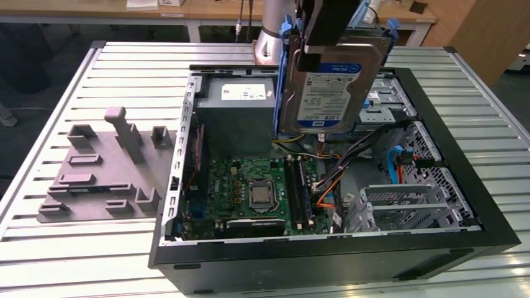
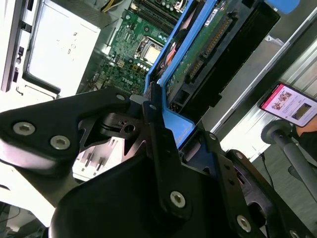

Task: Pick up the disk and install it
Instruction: 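Insert the disk into the insertion slot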

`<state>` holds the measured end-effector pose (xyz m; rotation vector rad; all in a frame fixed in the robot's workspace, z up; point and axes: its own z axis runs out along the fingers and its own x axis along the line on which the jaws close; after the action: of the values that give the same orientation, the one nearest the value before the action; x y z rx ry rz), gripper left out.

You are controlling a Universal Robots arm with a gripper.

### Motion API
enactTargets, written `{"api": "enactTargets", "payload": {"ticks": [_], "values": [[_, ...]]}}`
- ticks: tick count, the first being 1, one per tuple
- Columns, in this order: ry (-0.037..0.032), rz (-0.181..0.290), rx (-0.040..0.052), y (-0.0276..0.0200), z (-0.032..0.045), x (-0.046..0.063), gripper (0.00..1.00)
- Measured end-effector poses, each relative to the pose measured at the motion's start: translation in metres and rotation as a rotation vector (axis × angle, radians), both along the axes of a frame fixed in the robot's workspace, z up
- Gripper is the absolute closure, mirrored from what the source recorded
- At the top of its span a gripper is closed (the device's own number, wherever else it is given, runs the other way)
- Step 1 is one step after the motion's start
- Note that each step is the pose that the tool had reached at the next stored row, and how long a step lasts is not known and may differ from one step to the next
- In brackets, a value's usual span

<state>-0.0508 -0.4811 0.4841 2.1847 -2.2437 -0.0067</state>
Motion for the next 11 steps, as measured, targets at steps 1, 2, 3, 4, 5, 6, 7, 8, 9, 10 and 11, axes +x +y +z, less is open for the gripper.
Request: {"api": "enactTargets", "payload": {"ticks": [1, 2, 3, 4, 5, 6, 7, 8, 9, 10, 11], "values": [[-0.0031, -0.002, -0.0001, 0.0, -0.0001, 0.0, 0.64], [-0.0053, -0.006, -0.0003, 0.0, -0.0003, 0.0, 0.64], [-0.0071, -0.01, -0.0002, -0.0001, -0.0006, 0.0, 0.64], [-0.0083, -0.012, 0.0001, -0.0006, -0.001, 0.0, 0.64], [-0.0087, -0.013, 0.0, -0.0015, -0.0014, 0.0, 0.64], [-0.0089, -0.014, 0.0, -0.003, -0.0017, 0.0, 0.64], [-0.0089, -0.014, -0.0001, -0.0051, -0.0022, 0.0, 0.64], [-0.0089, -0.015, -0.0002, -0.0073, -0.0026, 0.0, 0.64], [-0.009, -0.015, -0.0001, -0.0094, -0.0031, 0.0, 0.64], [-0.0089, -0.015, -0.0001, -0.0116, -0.0035, 0.0, 0.64], [-0.009, -0.016, 0.0, -0.0138, -0.0039, 0.0, 0.64]]}}
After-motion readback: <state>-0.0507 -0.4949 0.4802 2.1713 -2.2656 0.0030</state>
